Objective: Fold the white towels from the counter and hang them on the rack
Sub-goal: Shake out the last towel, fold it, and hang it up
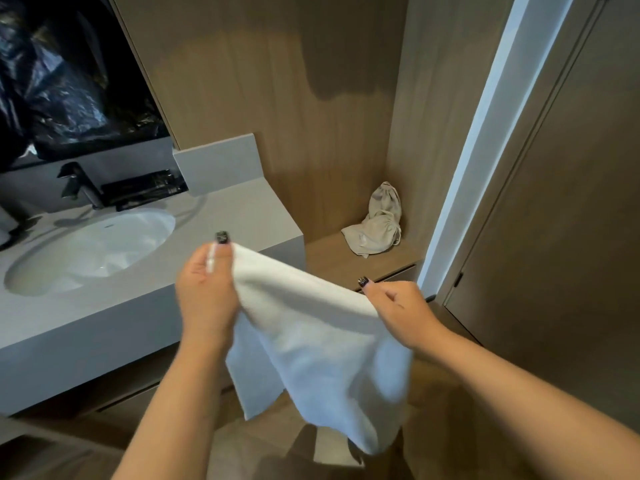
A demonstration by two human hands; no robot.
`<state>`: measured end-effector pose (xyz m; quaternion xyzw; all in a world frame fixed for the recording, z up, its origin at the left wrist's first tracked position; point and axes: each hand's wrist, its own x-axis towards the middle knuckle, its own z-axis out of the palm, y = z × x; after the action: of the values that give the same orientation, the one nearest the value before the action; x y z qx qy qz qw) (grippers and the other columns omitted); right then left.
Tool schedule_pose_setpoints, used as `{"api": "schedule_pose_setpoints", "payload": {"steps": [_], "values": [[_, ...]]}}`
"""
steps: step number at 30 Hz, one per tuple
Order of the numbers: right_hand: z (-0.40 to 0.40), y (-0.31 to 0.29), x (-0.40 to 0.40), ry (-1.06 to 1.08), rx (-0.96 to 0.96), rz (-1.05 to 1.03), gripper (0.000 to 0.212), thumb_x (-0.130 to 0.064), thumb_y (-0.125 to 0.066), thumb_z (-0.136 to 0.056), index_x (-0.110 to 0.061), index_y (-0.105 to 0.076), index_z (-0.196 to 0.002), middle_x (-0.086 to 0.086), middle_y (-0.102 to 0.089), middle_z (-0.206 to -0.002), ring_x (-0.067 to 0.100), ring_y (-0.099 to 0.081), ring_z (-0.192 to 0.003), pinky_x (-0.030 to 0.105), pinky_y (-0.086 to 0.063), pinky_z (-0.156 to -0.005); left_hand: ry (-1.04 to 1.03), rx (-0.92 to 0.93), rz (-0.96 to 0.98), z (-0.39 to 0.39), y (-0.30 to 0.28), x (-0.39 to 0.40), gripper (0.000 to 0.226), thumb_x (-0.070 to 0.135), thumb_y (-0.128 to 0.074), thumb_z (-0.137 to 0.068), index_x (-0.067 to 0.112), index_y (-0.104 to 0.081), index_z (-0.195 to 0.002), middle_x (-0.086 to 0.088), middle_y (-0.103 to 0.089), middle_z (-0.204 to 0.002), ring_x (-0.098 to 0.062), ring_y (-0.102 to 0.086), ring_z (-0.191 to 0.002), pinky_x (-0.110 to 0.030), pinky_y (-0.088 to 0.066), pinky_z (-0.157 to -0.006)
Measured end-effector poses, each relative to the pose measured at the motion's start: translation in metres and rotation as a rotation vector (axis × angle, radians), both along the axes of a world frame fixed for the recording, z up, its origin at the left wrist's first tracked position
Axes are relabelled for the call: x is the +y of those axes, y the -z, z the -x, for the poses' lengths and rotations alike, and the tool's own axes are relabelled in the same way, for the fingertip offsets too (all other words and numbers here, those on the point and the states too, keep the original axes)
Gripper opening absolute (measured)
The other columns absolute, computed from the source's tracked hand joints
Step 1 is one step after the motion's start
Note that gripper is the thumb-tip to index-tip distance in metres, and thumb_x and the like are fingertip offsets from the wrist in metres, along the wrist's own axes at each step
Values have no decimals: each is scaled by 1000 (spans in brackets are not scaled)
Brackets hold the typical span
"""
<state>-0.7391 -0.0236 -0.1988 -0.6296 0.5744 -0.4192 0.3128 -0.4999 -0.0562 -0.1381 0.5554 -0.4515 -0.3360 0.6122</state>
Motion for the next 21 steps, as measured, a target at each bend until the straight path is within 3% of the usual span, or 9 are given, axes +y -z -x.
{"api": "schedule_pose_setpoints", "payload": {"steps": [4, 7, 10, 13, 16, 19, 21], "values": [[26, 5, -4, 62, 63, 8, 50, -27, -49, -95, -19, -25, -52, -9, -21, -47, 7, -21, -48, 29, -19, -53, -81, -20, -59, -23, -2, 0, 40, 28, -52, -101, 21, -45, -62, 12, -41, -55, -1, -35, -48, -18, -30, -47], [28, -1, -12, 155, 61, 98, 57, -16, -53, -98, -24, -21, -51, -9, -20, -45, 7, -21, -46, 24, -17, -50, -26, -87, -75, -20, 1, 1, 40, 33, -55, -99, 17, -49, -63, 8, -43, -59, -4, -38, -53, -22, -33, -52], [21, -13, -16, 183, 53, 189, 53, -22, -51, -94, -26, -21, -51, -7, -20, -45, 7, -21, -46, 21, -16, -49, 54, -182, -71, -14, 2, 1, 29, 30, -62, -95, 14, -58, -71, 6, -53, -66, -14, -48, -64, -30, -37, -58], [5, -27, -16, 111, 52, 260, 53, -24, -51, -94, -27, -23, -50, -7, -23, -44, 6, -23, -44, 19, -17, -48, 207, -312, -68, 7, -3, 8, 11, 23, -70, -88, 31, -68, -82, 21, -66, -80, -2, -60, -75, -22, -46, -65], [-12, -38, -16, 80, 55, 286, 58, -23, -53, -97, -28, -21, -49, -7, -22, -42, 8, -23, -43, 23, -18, -48, 465, -434, -74, 29, 3, 16, 22, 25, -71, -88, 36, -70, -106, 29, -70, -94, 12, -61, -94, -12, -46, -81], [-22, -47, -15, 93, 42, 313, 61, -25, -53, -97, -29, -23, -44, -8, -27, -38, 8, -28, -41, 22, -19, -48, 676, -495, -91, 45, 14, 20, 33, 36, -68, -90, 34, -66, -122, 26, -68, -114, 10, -58, -110, -23, -46, -98], [-24, -51, -14, 79, 21, 306, 64, -21, -56, -99, -29, -25, -43, -9, -29, -38, 8, -30, -41, 22, -21, -48, 740, -481, -74, 54, 20, 24, 30, 38, -61, -91, 34, -66, -121, 24, -68, -115, 3, -61, -110, -27, -48, -95]]}}
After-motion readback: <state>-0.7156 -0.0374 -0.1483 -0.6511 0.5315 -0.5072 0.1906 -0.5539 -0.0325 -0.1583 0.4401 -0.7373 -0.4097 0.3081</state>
